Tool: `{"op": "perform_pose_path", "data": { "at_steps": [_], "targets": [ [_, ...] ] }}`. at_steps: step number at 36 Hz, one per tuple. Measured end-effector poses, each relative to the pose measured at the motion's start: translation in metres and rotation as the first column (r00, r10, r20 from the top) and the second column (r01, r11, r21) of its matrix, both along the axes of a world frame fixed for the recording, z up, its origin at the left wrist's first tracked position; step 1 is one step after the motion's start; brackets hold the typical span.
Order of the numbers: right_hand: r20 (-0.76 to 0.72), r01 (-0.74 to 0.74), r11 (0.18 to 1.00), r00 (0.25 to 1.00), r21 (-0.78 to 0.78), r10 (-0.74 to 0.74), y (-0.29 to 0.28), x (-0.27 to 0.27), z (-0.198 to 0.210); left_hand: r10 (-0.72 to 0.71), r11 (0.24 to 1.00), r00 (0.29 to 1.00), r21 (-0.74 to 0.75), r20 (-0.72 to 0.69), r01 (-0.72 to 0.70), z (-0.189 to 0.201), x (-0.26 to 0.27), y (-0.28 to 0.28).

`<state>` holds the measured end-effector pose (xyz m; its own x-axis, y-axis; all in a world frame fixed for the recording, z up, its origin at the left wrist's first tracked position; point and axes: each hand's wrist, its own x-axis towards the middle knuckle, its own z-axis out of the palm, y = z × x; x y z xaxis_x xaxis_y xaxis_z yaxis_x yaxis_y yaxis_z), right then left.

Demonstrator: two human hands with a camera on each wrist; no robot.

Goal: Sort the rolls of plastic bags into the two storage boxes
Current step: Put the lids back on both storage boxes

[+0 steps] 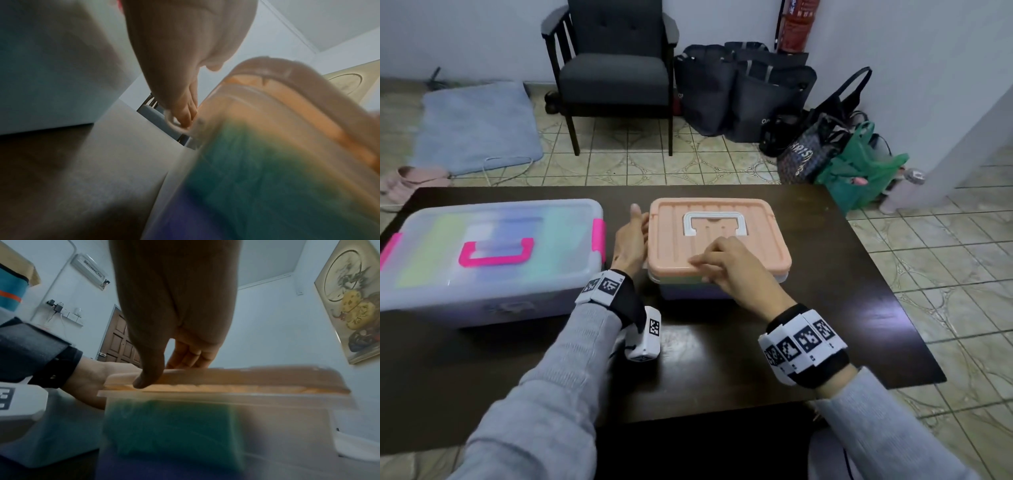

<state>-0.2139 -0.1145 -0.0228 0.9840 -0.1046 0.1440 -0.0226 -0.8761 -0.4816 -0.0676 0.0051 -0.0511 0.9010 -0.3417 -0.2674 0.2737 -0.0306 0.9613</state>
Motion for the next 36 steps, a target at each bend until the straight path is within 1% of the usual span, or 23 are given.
{"op": "perform_pose_path", "data": {
  "at_steps": [3, 6, 7, 9, 11, 13, 15, 17, 18, 19, 21, 23, 25, 31, 36],
  "targets": [
    [-0.083, -0.015, 1.0, 0.996, 0.003, 0.015, -0.001, 0.001, 0.0, -0.022, 0.993, 0.993, 0.116, 0.12, 0.008, -0.004, -0.001, 0.0],
    [-0.135, -0.027, 0.999, 0.99, 0.029, 0.031, 0.0, 0.004, 0.007, -0.035, 0.989, 0.982, 0.147, 0.187, 0.008, -0.003, -0.005, 0.001],
    [-0.145, -0.009, 0.999, 0.989, 0.05, 0.016, 0.0, 0.006, 0.01, -0.044, 0.988, 0.979, 0.153, 0.201, 0.013, -0.002, -0.006, 0.002],
    [-0.096, 0.072, 0.995, 0.993, 0.065, -0.065, -0.003, 0.01, 0.013, -0.071, 0.984, 0.972, 0.174, 0.225, 0.032, 0.001, -0.008, 0.004],
    [-0.008, 0.213, 0.976, 0.977, 0.044, -0.213, -0.012, 0.015, 0.011, -0.103, 0.974, 0.964, 0.223, 0.247, 0.047, 0.003, -0.009, 0.005],
    [0.005, 0.38, 0.924, 0.925, -0.042, -0.38, -0.024, 0.018, 0.01, -0.135, 0.948, 0.951, 0.316, 0.277, 0.043, 0.006, -0.01, 0.005],
    [-0.064, 0.511, 0.852, 0.852, -0.112, -0.52, -0.034, 0.018, 0.011, -0.146, 0.904, 0.933, 0.427, 0.329, -0.009, 0.01, -0.011, 0.006],
    [-0.172, 0.607, 0.789, 0.771, -0.089, -0.613, -0.042, 0.017, 0.012, -0.135, 0.87, 0.919, 0.488, 0.371, -0.069, 0.014, -0.015, 0.004],
    [-0.226, 0.641, 0.765, 0.738, -0.059, -0.636, -0.046, 0.017, 0.011, -0.136, 0.851, 0.915, 0.517, 0.381, -0.089, 0.017, -0.017, 0.002],
    [-0.274, 0.664, 0.748, 0.715, -0.023, -0.643, -0.05, 0.018, 0.009, -0.138, 0.826, 0.916, 0.554, 0.376, -0.103, 0.018, -0.019, 0.0],
    [-0.318, 0.689, 0.722, 0.7, 0.065, -0.639, -0.056, 0.018, 0.005, -0.15, 0.76, 0.932, 0.641, 0.33, -0.106, 0.021, -0.024, -0.004],
    [-0.299, 0.71, 0.691, 0.695, 0.139, -0.654, -0.059, 0.018, 0.003, -0.173, 0.697, 0.936, 0.71, 0.306, -0.103, 0.023, -0.028, -0.007],
    [-0.281, 0.721, 0.672, 0.689, 0.168, -0.668, -0.06, 0.017, 0.001, -0.208, 0.669, 0.929, 0.737, 0.308, -0.094, 0.024, -0.028, -0.008],
    [-0.245, 0.703, 0.642, 0.709, 0.305, -0.661, -0.062, 0.01, -0.001, -0.257, 0.694, 0.912, 0.717, 0.321, -0.057, 0.019, -0.019, -0.004],
    [-0.3, 0.709, 0.582, 0.701, 0.399, -0.648, -0.067, 0.005, -0.003, -0.282, 0.698, 0.888, 0.713, 0.364, -0.07, 0.017, -0.018, 0.0]
  ]
}}
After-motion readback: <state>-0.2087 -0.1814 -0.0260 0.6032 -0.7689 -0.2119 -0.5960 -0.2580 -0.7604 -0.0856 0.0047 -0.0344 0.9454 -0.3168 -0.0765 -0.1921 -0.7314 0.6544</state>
